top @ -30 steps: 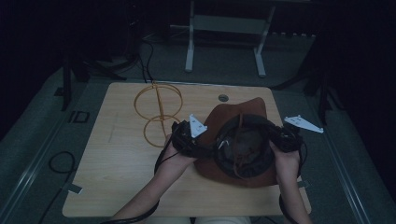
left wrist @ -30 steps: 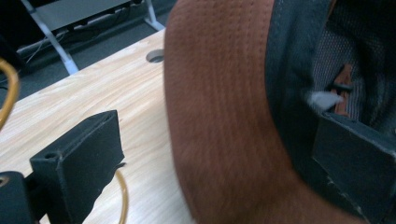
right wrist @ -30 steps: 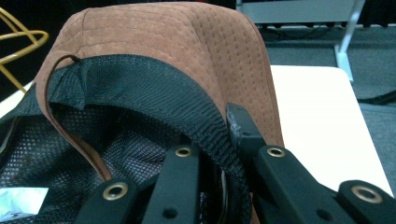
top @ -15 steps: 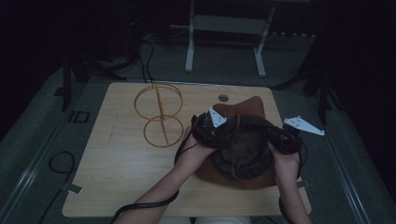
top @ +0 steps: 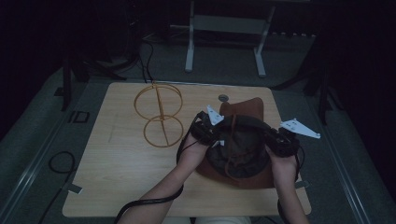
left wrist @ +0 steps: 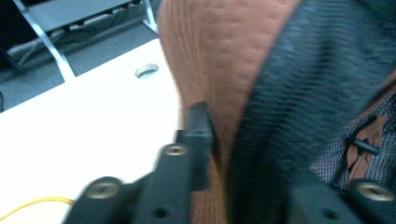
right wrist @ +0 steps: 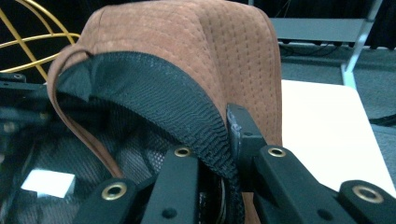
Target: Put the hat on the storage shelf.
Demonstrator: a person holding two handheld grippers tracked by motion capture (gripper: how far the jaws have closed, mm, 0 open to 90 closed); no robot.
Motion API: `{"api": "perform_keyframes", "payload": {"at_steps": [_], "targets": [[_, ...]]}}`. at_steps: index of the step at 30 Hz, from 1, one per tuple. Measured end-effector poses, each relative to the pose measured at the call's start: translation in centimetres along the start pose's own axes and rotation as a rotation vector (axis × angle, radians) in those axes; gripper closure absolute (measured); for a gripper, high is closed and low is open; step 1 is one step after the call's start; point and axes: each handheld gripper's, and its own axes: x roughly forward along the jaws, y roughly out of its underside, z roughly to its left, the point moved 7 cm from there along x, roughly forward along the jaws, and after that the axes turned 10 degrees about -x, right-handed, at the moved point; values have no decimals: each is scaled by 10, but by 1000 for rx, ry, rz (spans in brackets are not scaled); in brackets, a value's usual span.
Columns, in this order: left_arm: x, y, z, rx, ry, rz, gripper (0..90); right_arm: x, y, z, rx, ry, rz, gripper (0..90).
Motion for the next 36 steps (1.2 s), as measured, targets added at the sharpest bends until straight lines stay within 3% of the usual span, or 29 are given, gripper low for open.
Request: {"api": "perform_keyframes", "payload": {"at_steps": [4,9,14,17,20,21,23,27,30,32,36], "targets": [[-3,-5,0,22,-24,-30,865,-1,0,5,-15,11,-8,826],[-13,-18,1,75,-87,-102,867,-8,-2,10,-31,14,-32,800],[-17,-22,2,88,-97,-123,867,-12,0,12,-40,-4,-44,707],[-20,-25,1,99,-106,-151,866,-17,4,13,-38,-75,-50,495],[-22,-26,0,128,-130,-169,867,-23,4,16,-41,-127,-66,416],[-22,-26,0,128,-130,-169,867,-26,5,19,-61,-144,-61,388],[-22,-27,-1,140,-139,-177,867,-31,5,22,-100,-155,-64,361],[-24,-28,-2,147,-137,-193,867,-43,6,24,-129,-161,-77,335],[-28,-29,-2,167,-133,-219,867,-55,10,18,-117,-166,-84,334],[-31,-29,0,167,-123,-232,866,-65,15,3,-100,-165,-93,346],[-36,-28,5,148,-73,-261,865,-73,26,-23,-106,-118,-75,398]]}}
